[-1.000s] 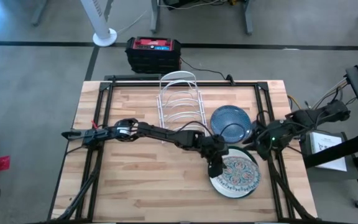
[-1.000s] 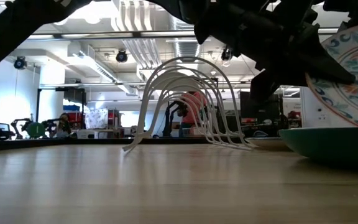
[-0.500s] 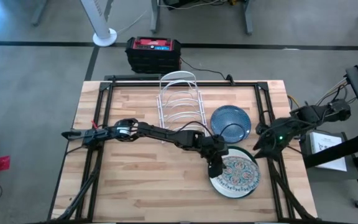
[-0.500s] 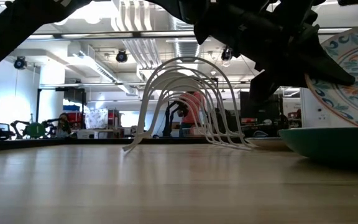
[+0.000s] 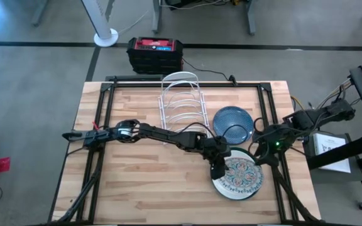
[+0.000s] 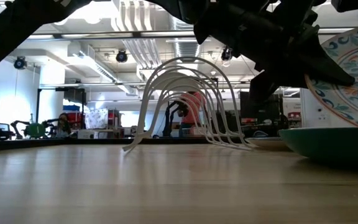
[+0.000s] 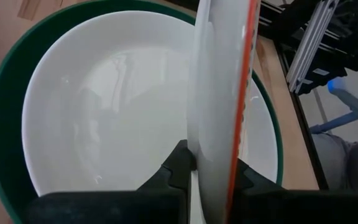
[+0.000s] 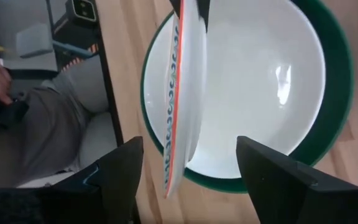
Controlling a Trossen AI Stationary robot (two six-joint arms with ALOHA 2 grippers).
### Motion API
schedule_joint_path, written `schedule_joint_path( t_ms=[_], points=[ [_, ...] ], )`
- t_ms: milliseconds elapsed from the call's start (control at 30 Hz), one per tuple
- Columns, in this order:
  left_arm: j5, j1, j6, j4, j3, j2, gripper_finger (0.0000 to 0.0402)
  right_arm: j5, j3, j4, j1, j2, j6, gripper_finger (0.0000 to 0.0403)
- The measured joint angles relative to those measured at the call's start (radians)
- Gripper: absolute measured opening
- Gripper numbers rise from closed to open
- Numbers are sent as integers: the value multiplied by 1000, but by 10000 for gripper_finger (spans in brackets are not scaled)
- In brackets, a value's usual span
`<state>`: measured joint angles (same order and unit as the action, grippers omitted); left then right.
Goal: Sort dishes
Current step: Put the white patterned plate into the dish rack
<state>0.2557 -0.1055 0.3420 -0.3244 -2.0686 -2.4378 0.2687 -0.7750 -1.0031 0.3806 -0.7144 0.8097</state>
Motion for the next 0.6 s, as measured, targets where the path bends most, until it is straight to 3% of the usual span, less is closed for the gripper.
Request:
schedule_joint_path(
  t_ms=[500,600],
  points=[
    [-7,0,0,2,1,0,16,-10,0,70,56,-142,-6,245],
    [-8,0,-1,3,1,0,16,-55,0,73,56,-160,-24,247]
  ],
)
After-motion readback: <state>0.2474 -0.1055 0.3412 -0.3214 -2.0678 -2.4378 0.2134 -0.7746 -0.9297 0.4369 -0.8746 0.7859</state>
